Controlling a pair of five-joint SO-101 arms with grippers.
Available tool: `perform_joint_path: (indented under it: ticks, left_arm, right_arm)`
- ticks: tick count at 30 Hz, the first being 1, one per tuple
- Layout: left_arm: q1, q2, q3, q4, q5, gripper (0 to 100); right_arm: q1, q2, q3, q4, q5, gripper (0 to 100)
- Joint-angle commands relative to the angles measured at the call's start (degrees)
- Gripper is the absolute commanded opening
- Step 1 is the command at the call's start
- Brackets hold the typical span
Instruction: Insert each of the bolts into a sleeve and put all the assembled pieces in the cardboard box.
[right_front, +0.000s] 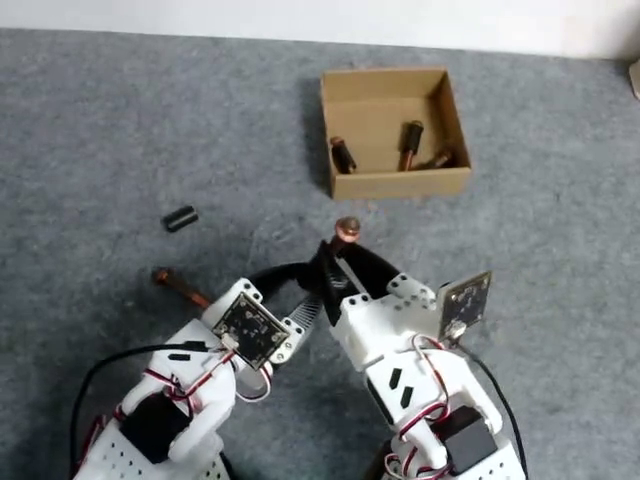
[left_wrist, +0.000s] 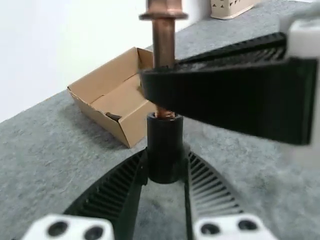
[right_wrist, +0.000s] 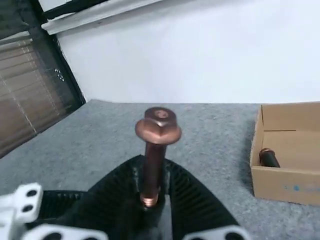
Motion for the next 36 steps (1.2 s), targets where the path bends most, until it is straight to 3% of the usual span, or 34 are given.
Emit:
perform_joint_path:
  ticks: [1,11,18,28,34,36]
  left_arm:
    - [-1.27,-0.75,-4.09,-0.79,0.35,0]
    - [-1.19,-0.75,-3.82,-0.79,0.35,0]
    - [-1.27,-0.75,-3.65,-0.79,0.35,0]
    - [-1.36,-0.75,-2.59,-0.79,0.09,0]
    - [-3.30,-0.66,0.13,-4.84,0.09,0]
    - [-4.88,-0.66,0.66,-5.71,0.18,0]
  right_arm:
    - [-1.01,-0.48,-0.31,-1.10,1.32,0.5]
    - [-1.01,-0.48,-0.31,-1.10,1.67,2.8]
    - [-0.75,-0.22,-0.31,0.66,1.67,38.9]
    - [1.89,-0.40,-0.75,3.65,1.58,37.1]
    - [-7.25,-0.40,-2.33,9.36,1.67,37.1]
    - [-7.08,-0.40,-2.24,9.36,1.67,37.1]
